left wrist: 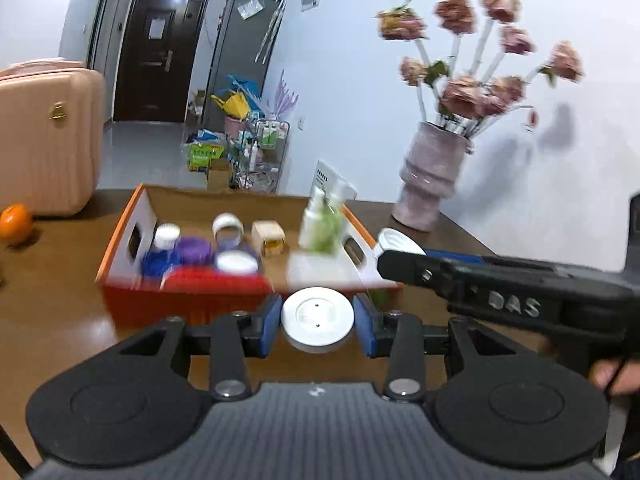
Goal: Organize rigid objects
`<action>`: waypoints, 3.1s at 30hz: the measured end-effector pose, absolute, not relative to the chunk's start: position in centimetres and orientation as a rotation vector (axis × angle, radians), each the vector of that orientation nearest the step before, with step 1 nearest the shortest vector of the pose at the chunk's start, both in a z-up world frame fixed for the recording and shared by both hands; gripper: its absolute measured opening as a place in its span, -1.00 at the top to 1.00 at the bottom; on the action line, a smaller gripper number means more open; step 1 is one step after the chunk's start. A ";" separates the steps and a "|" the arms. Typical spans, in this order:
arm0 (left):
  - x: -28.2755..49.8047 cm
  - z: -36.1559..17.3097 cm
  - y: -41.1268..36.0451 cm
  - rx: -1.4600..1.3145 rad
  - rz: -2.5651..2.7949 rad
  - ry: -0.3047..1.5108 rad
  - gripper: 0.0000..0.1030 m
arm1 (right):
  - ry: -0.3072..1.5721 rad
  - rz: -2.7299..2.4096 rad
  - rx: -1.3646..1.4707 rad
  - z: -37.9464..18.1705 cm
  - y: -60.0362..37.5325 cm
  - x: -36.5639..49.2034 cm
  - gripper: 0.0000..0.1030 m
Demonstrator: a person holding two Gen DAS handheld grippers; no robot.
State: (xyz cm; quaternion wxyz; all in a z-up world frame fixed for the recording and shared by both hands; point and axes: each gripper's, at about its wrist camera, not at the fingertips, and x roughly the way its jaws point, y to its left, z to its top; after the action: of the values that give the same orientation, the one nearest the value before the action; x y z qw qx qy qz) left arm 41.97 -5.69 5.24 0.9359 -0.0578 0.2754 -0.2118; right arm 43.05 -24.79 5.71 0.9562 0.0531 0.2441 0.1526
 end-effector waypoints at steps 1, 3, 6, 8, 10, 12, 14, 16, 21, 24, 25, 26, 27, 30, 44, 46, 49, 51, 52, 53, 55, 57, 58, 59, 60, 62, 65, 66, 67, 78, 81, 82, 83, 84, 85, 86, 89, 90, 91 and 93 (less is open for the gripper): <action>44.6 5.2 -5.9 -0.125 -0.442 0.586 0.23 | 0.529 0.304 0.101 5.7 -24.8 46.1 0.25; 49.2 4.5 -6.4 -0.144 -0.411 0.645 0.23 | 0.606 0.278 0.089 4.8 -24.6 51.4 0.25; 54.7 2.3 -7.3 -0.146 -0.422 0.735 0.23 | 0.735 0.244 0.125 2.4 -25.1 58.3 0.25; 57.6 0.4 -7.8 -0.169 -0.425 0.821 0.23 | 0.791 0.215 0.139 1.0 -25.2 61.2 0.25; 59.5 -1.0 -8.2 -0.166 -0.408 0.865 0.23 | 0.826 0.176 0.116 -0.1 -24.9 63.1 0.25; 60.8 -1.7 -8.9 -0.134 -0.394 0.880 0.23 | 0.855 0.156 0.080 -0.9 -24.2 64.4 0.24; 61.4 -2.0 -9.2 -0.109 -0.424 0.886 0.23 | 0.872 0.138 0.043 -1.7 -23.7 65.1 0.23; 61.8 -2.2 -9.4 -0.081 -0.418 0.888 0.23 | 0.885 0.119 0.033 -2.1 -23.5 65.8 0.23; 62.3 -2.4 -8.7 -0.103 -0.413 0.892 0.05 | 0.915 0.095 0.039 -2.7 -23.6 66.6 0.09; 62.0 -1.8 -8.3 -0.104 -0.412 0.879 0.04 | 0.909 0.105 0.038 -2.3 -23.7 66.2 0.06; 61.8 -1.4 -8.2 -0.101 -0.412 0.877 0.04 | 0.905 0.106 0.039 -1.9 -23.6 65.8 0.05; 61.4 -0.9 -7.9 -0.096 -0.406 0.872 0.04 | 0.900 0.107 0.039 -1.5 -23.6 65.5 0.05; 61.0 -0.3 -7.7 -0.084 -0.398 0.865 0.04 | 0.893 0.109 0.037 -0.9 -23.6 65.1 0.05; 59.0 2.1 -6.3 -0.040 -0.362 0.823 -0.12 | 0.853 0.111 0.023 1.7 -23.9 63.1 -0.09; 41.9 12.4 1.1 0.057 -0.022 0.340 -0.87 | 0.364 0.137 -0.004 11.6 -26.2 44.0 -0.80; 39.5 11.6 1.5 0.040 -0.049 0.336 -0.87 | 0.267 0.139 0.024 10.3 -26.1 40.1 -0.95; 35.5 9.9 1.4 0.033 -0.090 0.312 -0.90 | 0.228 0.152 0.036 8.1 -25.5 36.4 -0.96; 33.6 9.2 1.1 0.037 -0.108 0.295 -0.91 | 0.238 0.155 0.035 7.0 -24.7 34.8 -0.96; 32.9 9.0 1.0 0.039 -0.116 0.290 -0.91 | 0.252 0.156 0.031 6.7 -24.4 34.3 -0.96; 32.4 8.7 0.8 0.038 -0.122 0.289 -0.92 | 0.263 0.156 0.025 6.6 -24.1 34.0 -0.96; 31.0 8.4 0.6 0.055 -0.135 0.296 -0.92 | 0.262 0.147 0.019 6.9 -23.5 32.9 -0.96; 29.9 8.3 0.6 0.066 -0.130 0.294 -0.92 | 0.255 0.142 0.010 7.4 -23.1 32.0 -0.96; 29.3 8.3 0.8 0.061 -0.127 0.290 -0.92 | 0.251 0.147 0.010 7.3 -23.1 31.4 -0.96; 28.5 8.3 1.3 0.047 -0.125 0.289 -0.93 | 0.247 0.152 0.012 7.4 -23.0 30.8 -0.96; 28.0 8.4 1.6 0.032 -0.125 0.289 -0.94 | 0.246 0.155 0.014 7.4 -22.8 30.1 -0.96; 27.0 8.3 2.0 0.012 -0.119 0.296 -0.96 | 0.252 0.150 0.010 7.2 -22.7 28.9 -0.96; 25.0 7.7 2.7 -0.005 -0.090 0.316 -0.96 | 0.250 0.138 0.012 6.5 -22.8 26.5 -0.96; 24.0 7.4 2.9 -0.005 -0.080 0.319 -0.96 | 0.252 0.135 0.017 6.1 -22.9 25.7 -0.96; 23.1 7.2 3.0 -0.004 -0.072 0.324 -0.96 | 0.260 0.130 0.020 5.6 -23.0 24.5 -0.96; 8.9 4.0 4.3 0.113 -0.064 0.279 -1.00 | 0.283 0.139 -0.106 2.1 -21.1 9.7 -1.00; 5.0 2.3 3.9 0.089 -0.057 0.294 -1.00 | 0.278 0.122 -0.094 1.3 -20.7 6.2 -1.00; 3.5 1.4 3.7 0.094 -0.053 0.287 -1.00 | 0.286 0.114 -0.076 1.2 -20.5 5.3 -1.00; 2.3 0.7 3.6 0.108 -0.038 0.277 -1.00 | 0.295 0.103 -0.050 1.0 -20.3 4.2 -1.00; 1.4 -0.1 3.5 0.125 -0.022 0.273 -1.00 | 0.298 0.106 -0.030 0.8 -20.1 3.0 -1.00; 0.6 -0.9 3.4 0.134 -0.008 0.284 -1.00 | 0.299 0.110 -0.011 0.6 -19.9 1.8 -1.00; 0.1 -1.3 3.5 0.130 -0.007 0.305 -1.00 | 0.294 0.107 0.008 0.4 -19.8 0.7 -1.00; -0.6 -1.7 4.4 0.037 -0.020 0.390 -1.00 | 0.283 0.118 -0.001 -0.4 -19.1 -1.6 -1.00; -0.8 -1.5 4.6 0.027 -0.008 0.376 -1.00 | 0.279 0.107 -0.028 -0.6 -18.7 -1.9 -1.00; -1.1 -1.3 4.8 0.027 0.015 0.345 -1.00 | 0.267 0.092 -0.047 -0.7 -18.5 -2.2 -1.00; -1.5 -0.9 5.0 0.014 0.025 0.303 -1.00 | 0.255 0.092 -0.045 -0.7 -18.4 -2.6 -1.00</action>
State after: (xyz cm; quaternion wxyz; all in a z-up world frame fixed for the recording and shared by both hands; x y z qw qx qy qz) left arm -1.48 5.02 -0.85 0.9885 0.0068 0.1507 0.0125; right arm -2.61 -18.39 -0.75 0.9906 -0.0226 0.1272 0.0456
